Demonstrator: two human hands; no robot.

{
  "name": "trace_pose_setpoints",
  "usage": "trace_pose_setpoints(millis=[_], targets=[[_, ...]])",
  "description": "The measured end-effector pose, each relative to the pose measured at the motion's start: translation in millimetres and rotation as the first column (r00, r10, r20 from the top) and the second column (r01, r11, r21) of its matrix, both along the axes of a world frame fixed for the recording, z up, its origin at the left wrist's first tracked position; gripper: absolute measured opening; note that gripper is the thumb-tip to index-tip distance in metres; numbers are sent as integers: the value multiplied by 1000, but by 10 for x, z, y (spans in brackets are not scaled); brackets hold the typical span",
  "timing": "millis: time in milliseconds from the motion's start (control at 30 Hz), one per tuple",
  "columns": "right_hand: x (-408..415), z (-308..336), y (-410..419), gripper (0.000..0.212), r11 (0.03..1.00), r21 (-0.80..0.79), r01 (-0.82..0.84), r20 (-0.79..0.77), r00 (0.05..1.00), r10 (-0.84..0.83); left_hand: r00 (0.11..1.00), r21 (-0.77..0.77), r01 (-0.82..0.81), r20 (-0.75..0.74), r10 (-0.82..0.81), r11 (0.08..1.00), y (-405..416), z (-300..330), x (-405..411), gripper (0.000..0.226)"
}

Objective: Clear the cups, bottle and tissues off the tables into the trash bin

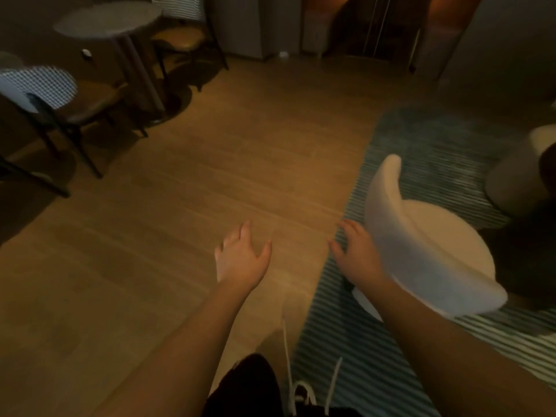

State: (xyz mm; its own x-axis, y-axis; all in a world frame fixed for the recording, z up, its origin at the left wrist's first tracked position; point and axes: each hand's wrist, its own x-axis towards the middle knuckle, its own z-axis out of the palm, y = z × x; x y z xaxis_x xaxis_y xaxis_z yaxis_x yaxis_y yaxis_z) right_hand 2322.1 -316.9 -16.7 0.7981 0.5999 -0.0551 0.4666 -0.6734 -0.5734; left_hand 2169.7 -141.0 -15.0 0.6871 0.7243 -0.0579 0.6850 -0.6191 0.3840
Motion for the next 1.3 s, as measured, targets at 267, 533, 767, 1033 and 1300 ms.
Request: trace_pose_setpoints(millis=[267,533,767,1033,1300], targets=[[1817,-307,1372,49,996,10,86,42,995,-86,996,-9,80,49,-79,997,1502,-272,2080,68],[4029,-284,3003,47,960,15,279,69,958,-280,972,8,235,10,-235,972,3352,-242,4440,68],[5832,-206,3693,47,921,16,390,84,917,-390,944,-52,329,11,-329,943,4214,-213,6372,69],[8567,-516,4313,47,917,20,398,75,914,-398,950,-93,311,53,-307,946,4854,-448,9172,70],[11216,-179,4845,46,906,19,423,88,902,-423,964,-49,263,62,-259,964,5529,-153,11779,71]])
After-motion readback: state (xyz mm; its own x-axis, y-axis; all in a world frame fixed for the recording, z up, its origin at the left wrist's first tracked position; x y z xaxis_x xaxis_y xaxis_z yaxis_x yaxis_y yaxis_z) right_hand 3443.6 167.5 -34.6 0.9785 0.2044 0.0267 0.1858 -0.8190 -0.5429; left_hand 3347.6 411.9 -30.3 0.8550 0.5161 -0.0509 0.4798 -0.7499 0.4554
